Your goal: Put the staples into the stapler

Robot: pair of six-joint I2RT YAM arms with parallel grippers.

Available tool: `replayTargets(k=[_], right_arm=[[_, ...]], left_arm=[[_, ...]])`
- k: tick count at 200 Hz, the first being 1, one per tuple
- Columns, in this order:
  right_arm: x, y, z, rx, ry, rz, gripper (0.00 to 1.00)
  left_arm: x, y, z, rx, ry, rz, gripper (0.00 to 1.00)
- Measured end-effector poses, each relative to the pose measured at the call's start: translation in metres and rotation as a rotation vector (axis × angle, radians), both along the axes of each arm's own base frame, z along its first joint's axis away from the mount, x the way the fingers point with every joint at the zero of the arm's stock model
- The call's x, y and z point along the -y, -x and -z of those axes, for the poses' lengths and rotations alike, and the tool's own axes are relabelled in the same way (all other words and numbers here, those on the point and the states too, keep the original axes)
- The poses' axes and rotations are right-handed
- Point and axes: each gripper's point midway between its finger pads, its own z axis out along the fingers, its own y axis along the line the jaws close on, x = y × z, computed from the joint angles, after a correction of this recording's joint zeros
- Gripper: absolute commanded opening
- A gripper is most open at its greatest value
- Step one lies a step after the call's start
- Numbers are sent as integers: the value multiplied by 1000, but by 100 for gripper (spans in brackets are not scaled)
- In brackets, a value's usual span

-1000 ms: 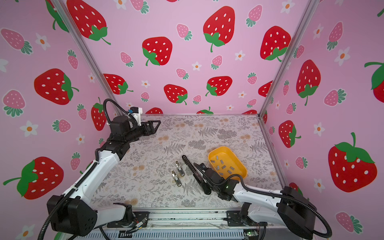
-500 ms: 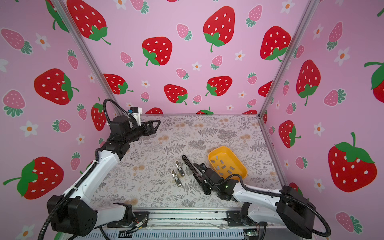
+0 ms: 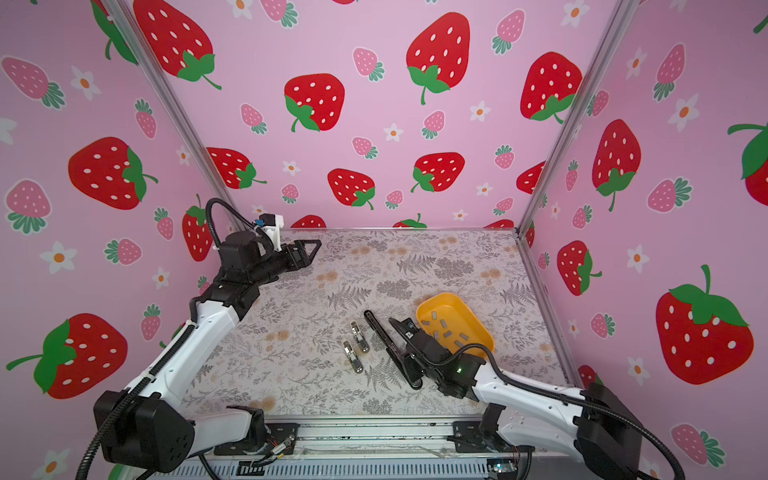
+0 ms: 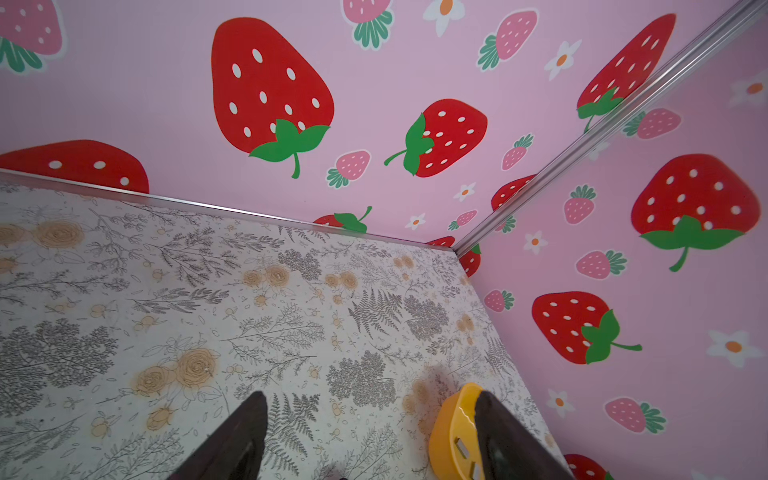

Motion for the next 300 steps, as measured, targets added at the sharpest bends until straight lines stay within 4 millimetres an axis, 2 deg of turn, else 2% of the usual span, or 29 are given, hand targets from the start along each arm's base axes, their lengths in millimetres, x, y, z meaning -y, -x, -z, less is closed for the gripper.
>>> replayTargets(k=[18, 32, 43, 55, 75, 94, 106, 119, 153, 193, 244, 284, 300], right_arm=[[8, -16, -52, 89, -80, 93, 33], [25, -32, -86, 149, -125, 194, 33], [42, -46, -101, 177, -134, 280, 32], [63, -61, -103, 185, -121, 373, 32], [96, -81, -85, 154, -60, 495, 31], [118, -92, -55, 89, -4, 564, 31], [126, -94, -35, 39, 29, 583, 32], [134, -95, -11, -21, 56, 599, 33], [151, -95, 38, -142, 90, 636, 35], [152, -98, 68, -213, 112, 630, 38], [136, -107, 76, -239, 101, 557, 40], [120, -138, 68, -229, 120, 519, 39], [116, -146, 71, -233, 134, 508, 38]], left_arm=[[-2, 20, 1, 14, 35, -9, 82], [-8, 42, 11, 27, 46, -31, 82], [-14, 54, 22, 36, 43, -59, 82], [-22, 62, 38, 39, 41, -98, 82], [-33, 65, 81, -20, 31, -165, 78], [-41, 64, 124, -103, -6, -216, 78], [-47, 62, 144, -140, -34, -250, 78], [-52, 60, 157, -169, -57, -273, 78], [-59, 57, 154, -138, -93, -306, 82], [-71, 56, 155, -105, -144, -361, 82], [-77, 54, 162, -111, -193, -381, 82], [-78, 53, 171, -131, -224, -381, 82], [-78, 53, 177, -147, -235, -378, 82]])
